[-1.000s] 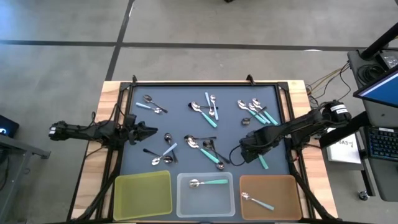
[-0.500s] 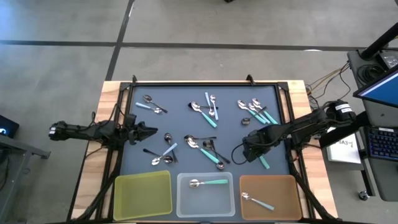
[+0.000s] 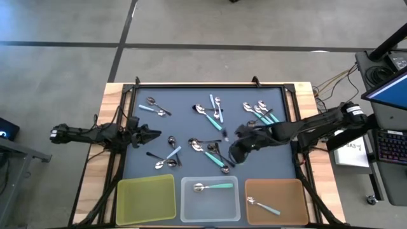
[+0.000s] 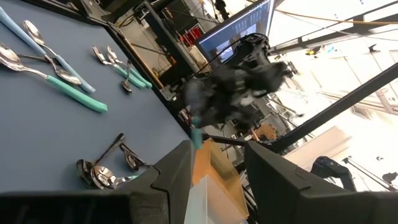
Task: Sort silverware by color (type)
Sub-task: Put the green spoon into the transparent bin
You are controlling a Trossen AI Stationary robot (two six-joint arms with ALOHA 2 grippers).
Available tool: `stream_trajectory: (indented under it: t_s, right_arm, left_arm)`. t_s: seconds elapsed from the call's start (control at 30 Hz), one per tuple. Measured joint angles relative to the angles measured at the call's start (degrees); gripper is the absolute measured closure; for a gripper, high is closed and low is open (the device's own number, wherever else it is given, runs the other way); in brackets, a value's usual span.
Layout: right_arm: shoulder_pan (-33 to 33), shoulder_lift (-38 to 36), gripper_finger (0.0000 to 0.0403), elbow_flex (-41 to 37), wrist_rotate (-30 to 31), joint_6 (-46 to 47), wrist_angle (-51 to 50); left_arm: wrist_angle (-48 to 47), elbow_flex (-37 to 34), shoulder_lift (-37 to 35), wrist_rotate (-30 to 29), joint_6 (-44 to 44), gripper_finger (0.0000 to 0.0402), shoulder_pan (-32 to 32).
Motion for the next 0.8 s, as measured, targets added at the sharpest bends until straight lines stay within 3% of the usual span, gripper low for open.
stream_trajectory:
  t_s: [0.23, 0.57, 0.8]
  right_arm:
    - [5.47, 9.16, 0.0372, 10.24, -4.59, -11.15, 7.48]
    - [8.47, 25.61, 0.0369, 21.63, -25.62, -20.67, 7.37]
    - [8.57, 28.54, 0.0288, 24.47, -28.59, -21.04, 6.65]
  left_arm:
    - [-0.14, -0.02, 0.00, 0.00, 0.00, 0.0269, 0.01]
    - [-0.07, -0.02, -0.02, 0.00, 0.01, 0.0269, 0.02]
    - [0.01, -0.02, -0.02, 0.00, 0.01, 0.0269, 0.00]
